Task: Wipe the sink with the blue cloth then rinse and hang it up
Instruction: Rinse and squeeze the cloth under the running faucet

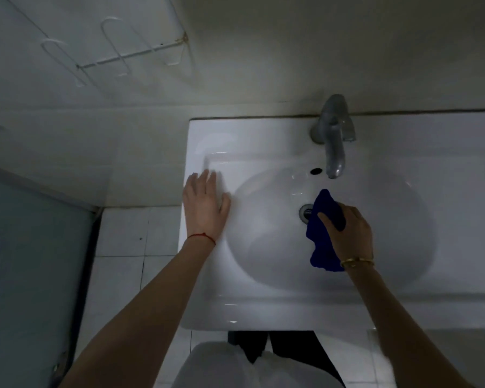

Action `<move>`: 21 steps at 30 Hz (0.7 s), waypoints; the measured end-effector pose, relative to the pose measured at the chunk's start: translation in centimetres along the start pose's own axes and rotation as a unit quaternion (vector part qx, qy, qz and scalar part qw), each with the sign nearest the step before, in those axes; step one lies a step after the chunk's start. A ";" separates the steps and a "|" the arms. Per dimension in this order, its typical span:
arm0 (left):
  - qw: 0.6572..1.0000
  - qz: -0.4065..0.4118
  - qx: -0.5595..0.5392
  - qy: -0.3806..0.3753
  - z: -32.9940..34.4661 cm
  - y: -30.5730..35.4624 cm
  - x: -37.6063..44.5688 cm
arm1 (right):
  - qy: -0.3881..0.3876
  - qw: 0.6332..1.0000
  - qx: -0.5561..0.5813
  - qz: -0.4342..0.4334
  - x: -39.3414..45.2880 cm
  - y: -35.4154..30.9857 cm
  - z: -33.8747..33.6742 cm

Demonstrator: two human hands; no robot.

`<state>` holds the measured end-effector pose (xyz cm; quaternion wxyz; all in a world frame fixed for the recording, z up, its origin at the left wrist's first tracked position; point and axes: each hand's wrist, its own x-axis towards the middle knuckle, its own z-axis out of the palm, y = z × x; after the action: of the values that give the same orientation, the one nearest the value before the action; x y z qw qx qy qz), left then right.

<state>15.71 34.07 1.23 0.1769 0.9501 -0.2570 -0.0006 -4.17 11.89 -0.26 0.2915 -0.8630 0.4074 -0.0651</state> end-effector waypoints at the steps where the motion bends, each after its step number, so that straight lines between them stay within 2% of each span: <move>1: 0.999 0.027 -0.021 0.008 0.1 1.4 0.0 | 0.005 1.000 -0.002 -0.002 0.0 0.5 -0.5; 4: 0.989 0.093 -0.115 0.018 0.3 6.3 0.6 | 0.008 1.000 -0.024 -0.015 0.5 1.7 -1.7; 8: 0.962 0.107 -0.253 -0.008 0.7 13.4 2.5 | -0.004 0.999 -0.036 -0.041 2.0 2.9 -2.9; 11: 0.942 0.077 -0.324 -0.031 1.1 18.0 3.8 | -0.027 0.998 -0.014 -0.061 2.9 3.7 -3.5; 15: 0.915 -0.003 -0.403 -0.019 1.5 21.9 4.7 | -0.050 0.995 -0.011 -0.089 4.0 4.6 -4.0; 21: 0.893 -0.094 -0.439 -0.032 1.2 24.0 5.1 | -0.073 0.989 0.001 -0.128 5.1 5.0 -4.4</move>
<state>8.33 11.86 8.59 0.5665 0.7951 -0.1460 -0.1600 -5.64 3.65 -0.05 0.3108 -0.9102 0.2709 -0.0392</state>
